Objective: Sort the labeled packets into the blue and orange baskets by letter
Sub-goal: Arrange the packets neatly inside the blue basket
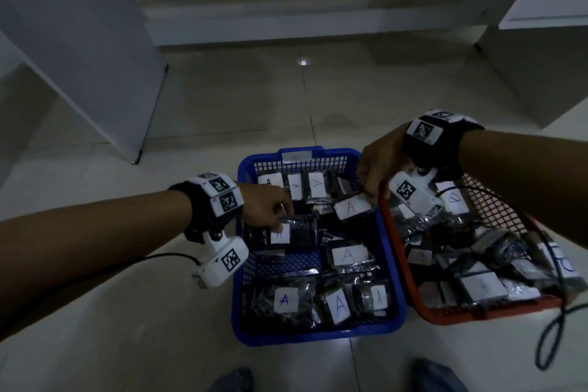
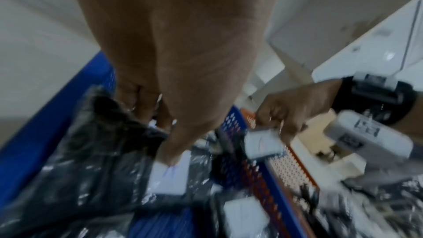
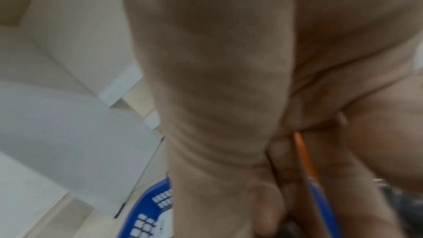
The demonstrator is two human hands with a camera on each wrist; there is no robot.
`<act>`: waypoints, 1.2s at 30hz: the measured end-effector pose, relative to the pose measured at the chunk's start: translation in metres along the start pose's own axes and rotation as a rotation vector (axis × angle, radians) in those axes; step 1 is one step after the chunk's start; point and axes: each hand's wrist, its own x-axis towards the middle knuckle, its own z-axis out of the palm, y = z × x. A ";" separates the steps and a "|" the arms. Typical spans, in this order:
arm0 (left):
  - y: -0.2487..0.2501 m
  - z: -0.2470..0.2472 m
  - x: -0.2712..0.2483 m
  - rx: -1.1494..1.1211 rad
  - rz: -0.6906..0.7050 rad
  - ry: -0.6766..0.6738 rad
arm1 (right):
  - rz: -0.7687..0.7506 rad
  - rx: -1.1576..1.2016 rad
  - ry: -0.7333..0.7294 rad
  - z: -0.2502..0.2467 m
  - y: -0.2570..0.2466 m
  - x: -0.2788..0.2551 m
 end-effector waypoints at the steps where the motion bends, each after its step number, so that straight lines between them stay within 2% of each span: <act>1: 0.001 0.006 0.004 -0.008 0.012 0.012 | 0.019 -0.004 0.030 0.001 0.003 -0.001; 6: 0.000 0.032 0.020 0.039 0.023 0.135 | 0.030 0.044 0.039 0.006 0.016 0.000; 9: 0.003 0.038 0.019 0.145 0.099 0.238 | -0.003 0.090 0.022 0.006 0.019 -0.002; 13: 0.004 0.044 0.019 0.204 0.157 0.192 | -0.034 0.162 0.037 0.004 0.017 -0.003; 21: 0.000 0.043 0.026 0.199 0.145 0.149 | -0.082 0.245 0.100 0.008 0.012 -0.003; 26: -0.008 0.043 0.025 0.204 0.134 0.169 | -0.099 0.348 0.194 0.008 0.013 -0.007; 29: -0.010 0.034 0.018 0.164 0.153 0.269 | -0.110 0.474 0.218 0.010 0.010 -0.010; 34: -0.024 -0.001 0.004 -0.022 0.109 0.567 | -0.178 0.553 0.223 0.018 -0.012 0.003; 36: -0.029 -0.011 -0.002 -0.095 0.128 0.604 | -0.192 0.529 0.195 0.023 -0.026 0.013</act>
